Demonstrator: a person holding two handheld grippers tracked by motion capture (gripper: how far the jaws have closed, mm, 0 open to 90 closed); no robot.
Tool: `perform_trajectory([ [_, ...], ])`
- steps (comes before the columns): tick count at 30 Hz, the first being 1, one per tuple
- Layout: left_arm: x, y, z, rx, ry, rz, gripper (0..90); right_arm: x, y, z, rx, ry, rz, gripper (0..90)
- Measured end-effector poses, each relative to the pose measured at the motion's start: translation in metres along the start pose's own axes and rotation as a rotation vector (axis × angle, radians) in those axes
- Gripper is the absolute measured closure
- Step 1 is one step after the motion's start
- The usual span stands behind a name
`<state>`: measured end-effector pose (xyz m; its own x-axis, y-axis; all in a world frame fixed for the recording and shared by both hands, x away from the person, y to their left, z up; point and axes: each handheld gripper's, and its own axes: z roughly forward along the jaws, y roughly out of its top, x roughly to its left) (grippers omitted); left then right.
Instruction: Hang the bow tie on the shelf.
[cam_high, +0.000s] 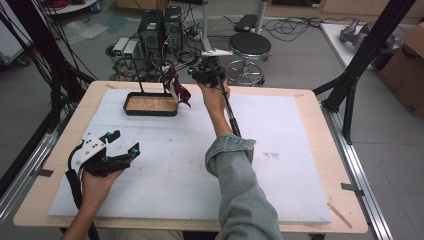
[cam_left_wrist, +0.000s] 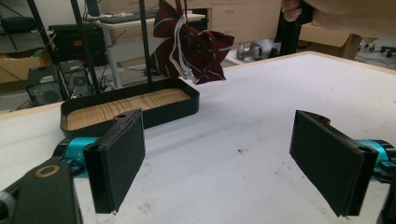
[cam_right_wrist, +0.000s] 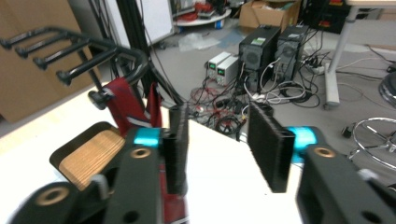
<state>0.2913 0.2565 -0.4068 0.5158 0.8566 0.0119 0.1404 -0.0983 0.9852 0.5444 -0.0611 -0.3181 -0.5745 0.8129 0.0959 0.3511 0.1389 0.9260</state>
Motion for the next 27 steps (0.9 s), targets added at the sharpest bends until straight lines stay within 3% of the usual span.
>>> perform_trajectory([
  [8,0.0,-0.001,0.001,-0.003,0.002,-0.002,18.5,-0.031,0.004,-0.042,-0.09,-0.025,0.039,39.7],
  [16,-0.001,-0.001,0.002,0.005,0.001,0.0,18.5,-0.062,0.005,-0.084,-0.152,-0.113,0.086,24.7],
  [27,0.002,-0.001,0.0,0.003,0.009,-0.002,18.5,-0.092,0.008,-0.135,-0.216,-0.168,0.107,22.6],
])
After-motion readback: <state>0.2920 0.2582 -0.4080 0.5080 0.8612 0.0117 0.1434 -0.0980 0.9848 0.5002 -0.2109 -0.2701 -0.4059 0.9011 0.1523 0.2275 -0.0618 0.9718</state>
